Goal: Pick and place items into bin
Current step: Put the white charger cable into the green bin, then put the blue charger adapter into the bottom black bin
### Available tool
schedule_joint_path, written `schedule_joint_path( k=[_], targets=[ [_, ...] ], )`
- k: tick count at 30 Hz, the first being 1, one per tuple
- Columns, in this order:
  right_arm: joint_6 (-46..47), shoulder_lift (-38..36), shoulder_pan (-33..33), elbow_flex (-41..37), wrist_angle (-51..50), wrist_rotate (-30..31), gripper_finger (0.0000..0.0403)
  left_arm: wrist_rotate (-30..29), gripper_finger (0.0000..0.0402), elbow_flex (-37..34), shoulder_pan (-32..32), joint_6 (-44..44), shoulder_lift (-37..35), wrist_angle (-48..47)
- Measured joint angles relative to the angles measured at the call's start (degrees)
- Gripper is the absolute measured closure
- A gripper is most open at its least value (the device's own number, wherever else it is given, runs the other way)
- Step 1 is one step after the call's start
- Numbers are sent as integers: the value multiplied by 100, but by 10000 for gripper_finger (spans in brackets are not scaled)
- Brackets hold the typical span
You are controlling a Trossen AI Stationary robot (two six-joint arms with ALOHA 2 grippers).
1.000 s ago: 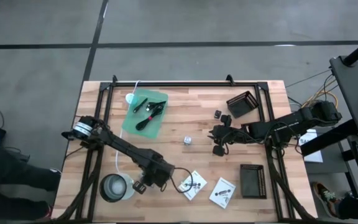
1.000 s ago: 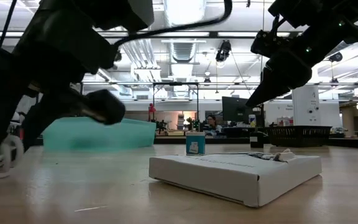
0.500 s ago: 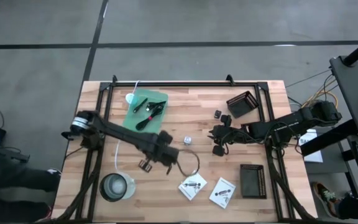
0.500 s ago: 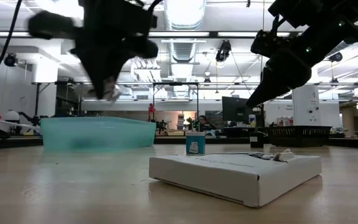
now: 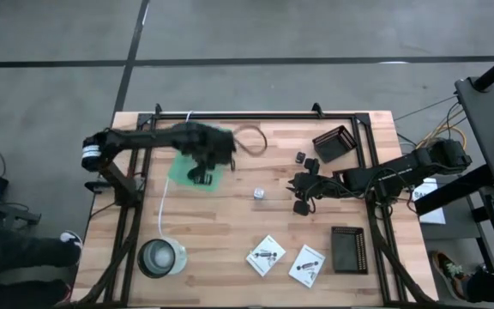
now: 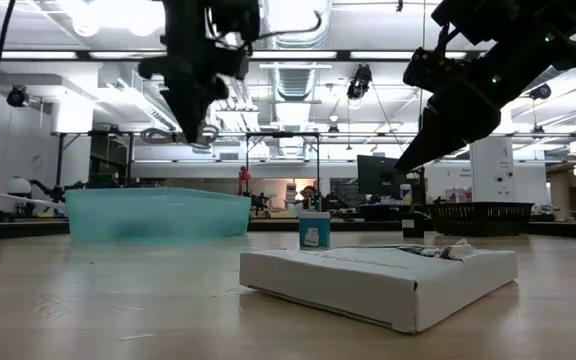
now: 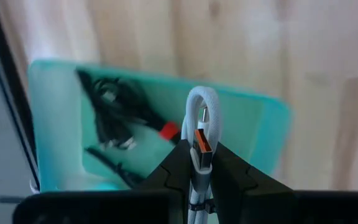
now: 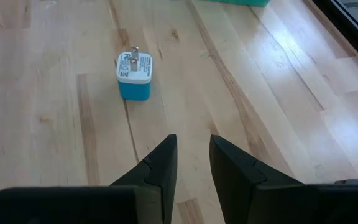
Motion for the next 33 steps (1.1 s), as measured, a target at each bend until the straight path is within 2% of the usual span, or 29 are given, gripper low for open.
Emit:
schedule_joint_path(
  k=[7,11,19,21,24,26,33],
  targets=[
    [-12,0,1,-45,4,0,321,146,370,-158,972,102,107,30],
    [-17,0,1,-76,2,0,321,165,328,-266,1220,126,163,196],
    [2,0,1,-83,7,0,321,284,232,-162,1248,135,197,361],
    [3,0,1,-83,7,0,321,677,225,-217,1250,134,78,451],
    [69,0,1,-83,3,0,321,2003,227,-538,1245,150,-407,1261],
    [107,0,1,-83,1,0,321,2625,232,-881,1224,154,-856,2033],
    [378,0,0,-95,7,-7,321,2584,250,-2191,934,59,-2671,3824]
  ],
)
